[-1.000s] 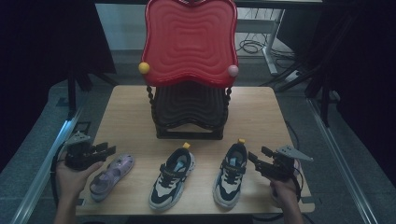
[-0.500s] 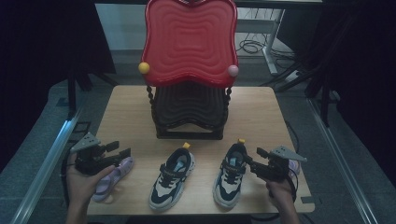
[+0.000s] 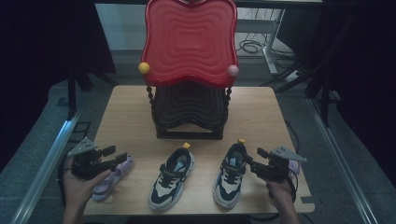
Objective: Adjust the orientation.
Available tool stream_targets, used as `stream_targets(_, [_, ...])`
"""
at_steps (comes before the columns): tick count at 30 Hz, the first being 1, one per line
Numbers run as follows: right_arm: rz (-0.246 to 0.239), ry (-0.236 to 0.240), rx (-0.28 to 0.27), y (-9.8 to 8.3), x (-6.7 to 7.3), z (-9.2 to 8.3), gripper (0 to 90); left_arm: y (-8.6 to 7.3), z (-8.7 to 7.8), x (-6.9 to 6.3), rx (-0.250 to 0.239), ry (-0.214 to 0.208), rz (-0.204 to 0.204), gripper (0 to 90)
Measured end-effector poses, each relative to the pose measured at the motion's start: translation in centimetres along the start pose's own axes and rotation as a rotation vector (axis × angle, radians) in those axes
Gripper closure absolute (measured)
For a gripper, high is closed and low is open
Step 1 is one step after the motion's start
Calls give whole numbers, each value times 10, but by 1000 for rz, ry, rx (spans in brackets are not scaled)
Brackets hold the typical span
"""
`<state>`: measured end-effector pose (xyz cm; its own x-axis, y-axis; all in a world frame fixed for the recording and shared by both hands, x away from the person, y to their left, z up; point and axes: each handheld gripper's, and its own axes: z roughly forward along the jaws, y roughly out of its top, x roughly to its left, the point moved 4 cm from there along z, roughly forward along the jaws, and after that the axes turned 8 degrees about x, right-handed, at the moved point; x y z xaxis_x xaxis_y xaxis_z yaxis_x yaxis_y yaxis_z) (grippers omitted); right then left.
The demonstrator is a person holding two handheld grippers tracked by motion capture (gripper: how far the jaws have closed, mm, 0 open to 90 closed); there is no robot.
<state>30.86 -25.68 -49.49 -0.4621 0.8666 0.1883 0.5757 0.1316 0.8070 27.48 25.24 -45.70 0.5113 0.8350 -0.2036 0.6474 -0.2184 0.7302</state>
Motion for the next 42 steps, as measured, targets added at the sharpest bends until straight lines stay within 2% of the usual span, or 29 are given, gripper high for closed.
stream_targets(6, [-53, -23, 12, 2, -2, -10, 326, -1, 2, -5, 10, -13, 17, 390])
stream_targets(10, [-31, -48, 14, 2, -11, -19, 338, 0, 3, -5, 5, -11, 19, 390])
stream_targets(12, [-18, -74, 19, -1, -16, -23, 373, 1, 4, -5, -1, -8, 17, 391])
stream_targets(15, [-7, -79, 31, -5, -21, -27, 407, 1, 6, -5, 4, -8, 21, 390])
stream_targets(18, [12, -94, 45, -12, -28, -35, 574, 0, 7, -4, 10, -9, 23, 389])
stream_targets(22, [23, -98, 80, -19, -36, -40, 678, -1, 8, -2, 19, -18, 14, 389])
stream_targets(28, [-15, -130, 123, -29, -45, -51, 818, -2, 14, -5, 43, -22, 22, 388])
stream_targets(33, [-3, -96, 121, -40, -55, -61, 893, -5, 14, -4, 36, -2, 14, 390])
stream_targets(42, [33, -90, 100, -67, -74, -87, 896, -8, 14, -2, 36, 3, 4, 390])
